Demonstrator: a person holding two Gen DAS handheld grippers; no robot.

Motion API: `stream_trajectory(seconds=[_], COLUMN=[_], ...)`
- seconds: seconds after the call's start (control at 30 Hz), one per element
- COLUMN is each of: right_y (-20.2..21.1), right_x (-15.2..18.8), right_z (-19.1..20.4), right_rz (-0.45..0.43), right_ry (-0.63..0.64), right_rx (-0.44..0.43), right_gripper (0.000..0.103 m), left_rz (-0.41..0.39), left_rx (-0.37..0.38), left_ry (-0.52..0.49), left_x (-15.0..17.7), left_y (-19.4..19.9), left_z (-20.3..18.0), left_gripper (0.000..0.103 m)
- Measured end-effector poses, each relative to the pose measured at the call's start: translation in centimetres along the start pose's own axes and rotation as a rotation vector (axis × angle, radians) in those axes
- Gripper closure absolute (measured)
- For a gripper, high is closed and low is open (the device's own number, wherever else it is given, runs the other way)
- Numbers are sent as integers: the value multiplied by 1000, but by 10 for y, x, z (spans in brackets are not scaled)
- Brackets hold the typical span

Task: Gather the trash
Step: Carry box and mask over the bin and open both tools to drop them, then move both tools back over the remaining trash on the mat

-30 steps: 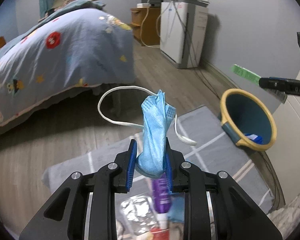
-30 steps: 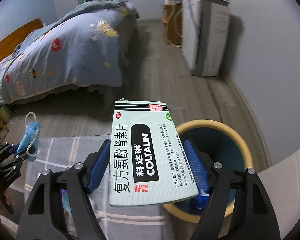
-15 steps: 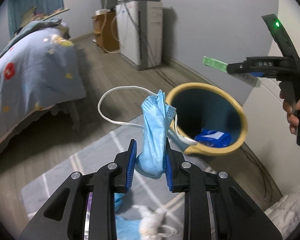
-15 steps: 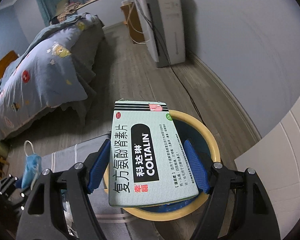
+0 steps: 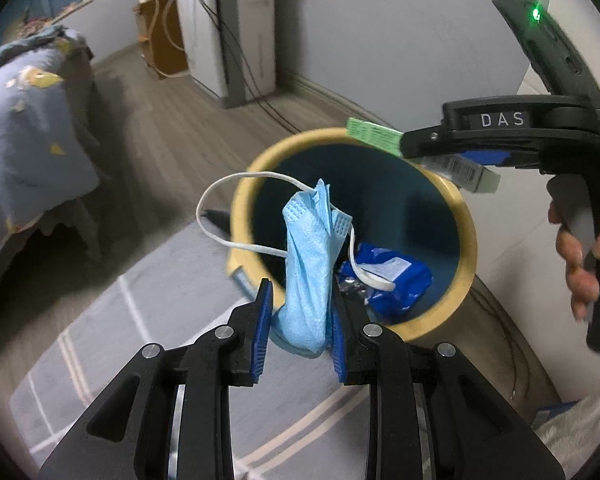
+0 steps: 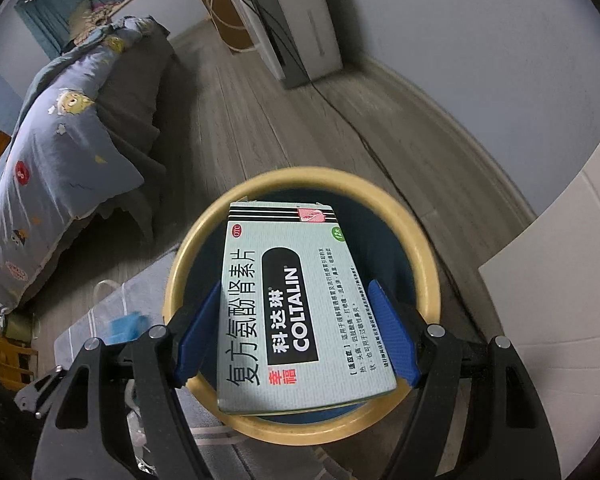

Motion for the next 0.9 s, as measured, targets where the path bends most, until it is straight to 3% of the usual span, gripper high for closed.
stream_trajectory(seconds=[0.23, 0.27, 0.33, 0.4, 0.47, 0.57, 0.9], right_y=[-9, -10, -9, -9, -8, -4, 9], right_x=[-1, -2, -4, -5, -5, -5, -5], right_z=[-2, -4, -6, -6, -6, -4, 13], right_rz=[19, 26, 20, 17, 17, 7, -25], right_ry=[-29, -42, -63, -65, -65, -67, 5], right_rx=[-25, -39, -60, -48, -43, -37, 35], right_gripper=[28, 19, 12, 12, 9, 6, 6], left_rz=[31, 29, 21, 8, -8, -29, -62], left_rx=[-19, -26, -27, -34, -48, -58, -116], left_ry=[-16, -13, -2, 1, 6, 25, 95], left_x=[-6, -6, -5, -3, -2, 0, 22], left_y=[-28, -28, -28, -24, -18, -10, 41], left_z=[-2, -1, 0, 2, 5, 7, 39], left_gripper=[67, 59, 50, 44, 29, 15, 10])
Point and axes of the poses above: each gripper's, at about its wrist camera, not at the fingertips, and y roughly against the way its jaws point, z to its left, x to its underside, the point moved 3 cm from there along -y, roughly the way its jaws point, and after that the axes turned 2 degrees about x, right-handed, at the moved point
